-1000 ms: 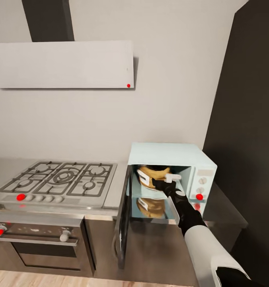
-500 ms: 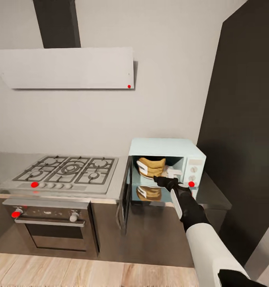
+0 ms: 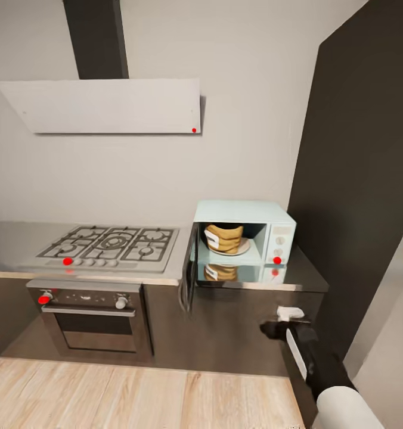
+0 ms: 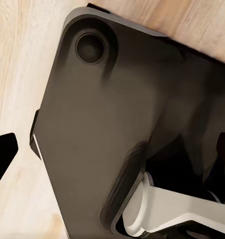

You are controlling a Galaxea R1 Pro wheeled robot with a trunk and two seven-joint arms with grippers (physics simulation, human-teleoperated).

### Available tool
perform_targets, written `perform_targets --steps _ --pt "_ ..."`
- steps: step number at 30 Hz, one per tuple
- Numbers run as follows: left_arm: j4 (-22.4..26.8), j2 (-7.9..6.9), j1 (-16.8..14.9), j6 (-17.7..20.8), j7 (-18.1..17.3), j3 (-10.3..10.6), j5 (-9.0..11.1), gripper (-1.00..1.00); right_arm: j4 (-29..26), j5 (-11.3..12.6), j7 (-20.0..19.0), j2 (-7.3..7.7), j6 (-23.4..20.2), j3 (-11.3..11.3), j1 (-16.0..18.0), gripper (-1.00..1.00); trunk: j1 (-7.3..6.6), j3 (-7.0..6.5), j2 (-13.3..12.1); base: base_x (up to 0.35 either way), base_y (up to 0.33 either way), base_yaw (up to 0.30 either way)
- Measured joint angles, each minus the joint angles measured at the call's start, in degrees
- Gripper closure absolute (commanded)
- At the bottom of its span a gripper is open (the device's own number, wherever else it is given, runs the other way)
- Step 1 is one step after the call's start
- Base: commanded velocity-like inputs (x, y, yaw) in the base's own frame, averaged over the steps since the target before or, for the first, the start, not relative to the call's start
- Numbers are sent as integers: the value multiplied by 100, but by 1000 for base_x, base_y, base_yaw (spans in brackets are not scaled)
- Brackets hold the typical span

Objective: In the kitchen, take the popcorn bag from the countertop, put it into the microwave, and heat it until the popcorn is cooked so the cooked popcorn ends up inside the bag.

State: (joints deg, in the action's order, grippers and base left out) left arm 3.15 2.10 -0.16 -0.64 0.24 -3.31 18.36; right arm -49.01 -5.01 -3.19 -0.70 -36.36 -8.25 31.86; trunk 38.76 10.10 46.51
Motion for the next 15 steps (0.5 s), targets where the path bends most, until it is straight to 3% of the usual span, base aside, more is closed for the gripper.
perform_targets --steps 5,7,9,13,15 --pt "-8 -1 0 0 0 -7 36 -100 68 30 6 102 26 -7 -593 -100 0 -1 0 -295 0 0" --pt "-9 -1 0 0 0 -7 41 -100 506 54 27 106 107 -6 -878 -100 0 0 0 -192 0 0" --pt "-9 -1 0 0 0 -7 41 -100 1272 35 34 107 418 7 -958 -100 -1 0 1 -78 0 0" --pt "-10 -1 0 0 0 -4 35 -100 3383 11 77 101 1737 107 -1006 -100 -2 0 1 -17 0 0" --pt "-10 -6 0 0 0 -5 41 -100 4375 -118 110 94 2498 211 -1008 -100 -3 0 1 -3 0 0"
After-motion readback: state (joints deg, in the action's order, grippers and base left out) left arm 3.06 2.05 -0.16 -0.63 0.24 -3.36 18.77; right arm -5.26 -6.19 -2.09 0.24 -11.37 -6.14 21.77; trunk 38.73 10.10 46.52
